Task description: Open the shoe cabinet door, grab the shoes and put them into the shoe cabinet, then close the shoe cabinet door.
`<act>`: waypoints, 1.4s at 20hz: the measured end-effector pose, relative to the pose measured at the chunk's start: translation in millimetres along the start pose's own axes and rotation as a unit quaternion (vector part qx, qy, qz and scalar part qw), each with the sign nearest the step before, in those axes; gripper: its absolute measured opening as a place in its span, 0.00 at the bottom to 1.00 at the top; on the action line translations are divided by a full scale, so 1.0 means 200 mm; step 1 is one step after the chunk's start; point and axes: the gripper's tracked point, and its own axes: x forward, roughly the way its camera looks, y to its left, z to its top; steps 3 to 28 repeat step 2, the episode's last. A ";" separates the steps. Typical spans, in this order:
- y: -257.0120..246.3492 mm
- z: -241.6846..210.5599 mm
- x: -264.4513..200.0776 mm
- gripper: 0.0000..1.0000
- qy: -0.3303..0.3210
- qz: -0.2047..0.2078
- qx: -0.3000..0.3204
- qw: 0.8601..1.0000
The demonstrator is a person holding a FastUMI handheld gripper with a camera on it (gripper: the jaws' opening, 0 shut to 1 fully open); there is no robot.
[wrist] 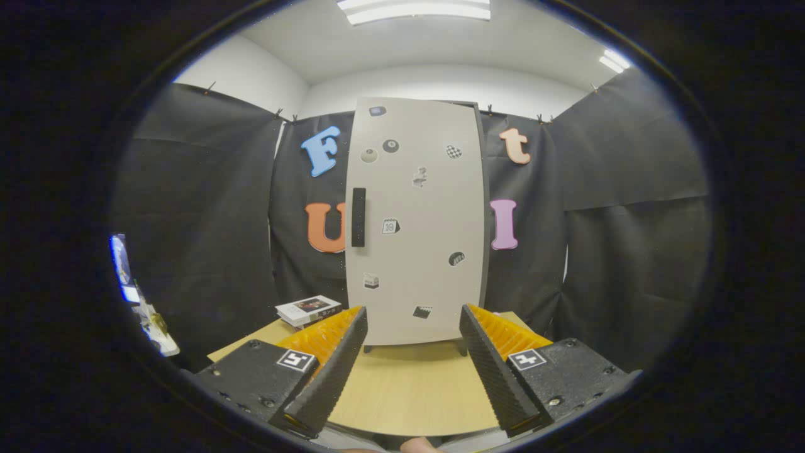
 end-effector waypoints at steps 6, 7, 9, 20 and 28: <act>0.01 0.00 0.00 0.97 -0.001 0.003 -0.002 1.000; 0.01 0.00 0.00 0.97 -0.001 0.003 -0.002 1.000; 0.01 0.00 0.00 0.97 -0.001 0.003 -0.002 1.000; 0.01 0.00 0.00 0.97 -0.001 0.003 -0.002 1.000; 0.01 0.00 0.00 0.97 -0.001 0.003 -0.002 1.000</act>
